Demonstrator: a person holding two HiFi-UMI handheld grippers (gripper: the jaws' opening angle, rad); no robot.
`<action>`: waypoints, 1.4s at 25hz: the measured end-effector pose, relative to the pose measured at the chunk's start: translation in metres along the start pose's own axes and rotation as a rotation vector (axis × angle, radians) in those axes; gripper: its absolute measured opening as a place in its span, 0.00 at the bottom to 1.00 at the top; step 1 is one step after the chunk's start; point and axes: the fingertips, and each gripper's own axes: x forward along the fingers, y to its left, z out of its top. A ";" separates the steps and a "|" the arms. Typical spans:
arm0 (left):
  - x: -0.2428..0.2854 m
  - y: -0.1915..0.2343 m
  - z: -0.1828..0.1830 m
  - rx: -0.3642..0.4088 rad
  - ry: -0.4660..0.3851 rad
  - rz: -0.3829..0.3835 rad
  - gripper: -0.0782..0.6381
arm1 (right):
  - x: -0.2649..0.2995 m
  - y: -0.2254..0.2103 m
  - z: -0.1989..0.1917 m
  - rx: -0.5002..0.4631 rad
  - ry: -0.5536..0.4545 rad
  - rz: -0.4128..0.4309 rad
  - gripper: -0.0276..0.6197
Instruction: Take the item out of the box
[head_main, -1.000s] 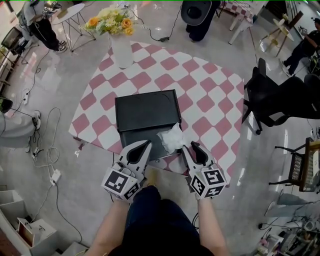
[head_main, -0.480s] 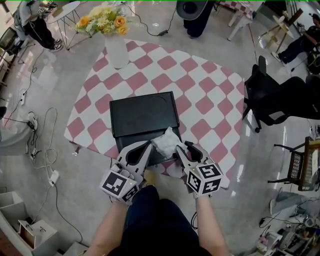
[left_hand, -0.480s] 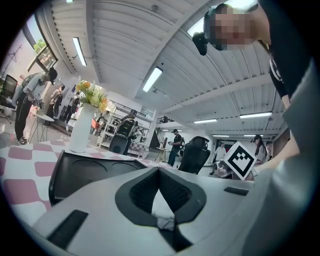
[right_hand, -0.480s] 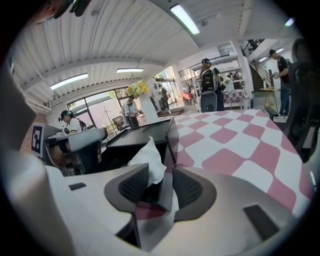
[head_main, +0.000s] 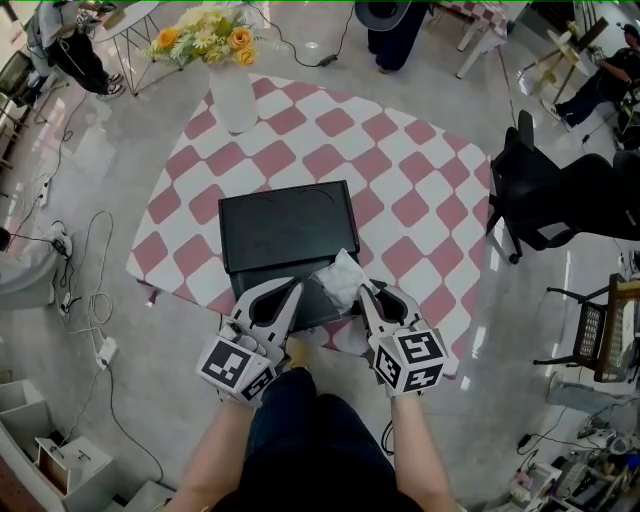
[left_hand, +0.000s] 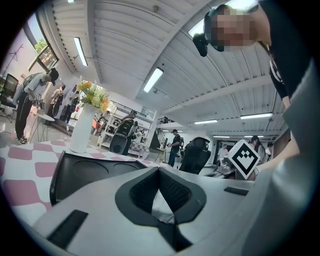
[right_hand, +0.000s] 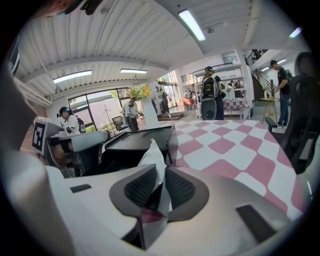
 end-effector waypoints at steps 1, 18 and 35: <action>-0.001 0.000 0.000 0.000 -0.001 0.002 0.11 | -0.001 0.000 0.001 0.001 -0.008 -0.002 0.14; -0.032 0.005 0.014 0.007 -0.041 0.057 0.11 | -0.021 0.027 0.027 0.009 -0.116 0.076 0.10; -0.084 0.002 0.023 0.024 -0.087 0.151 0.11 | -0.053 0.054 0.040 -0.034 -0.187 0.114 0.10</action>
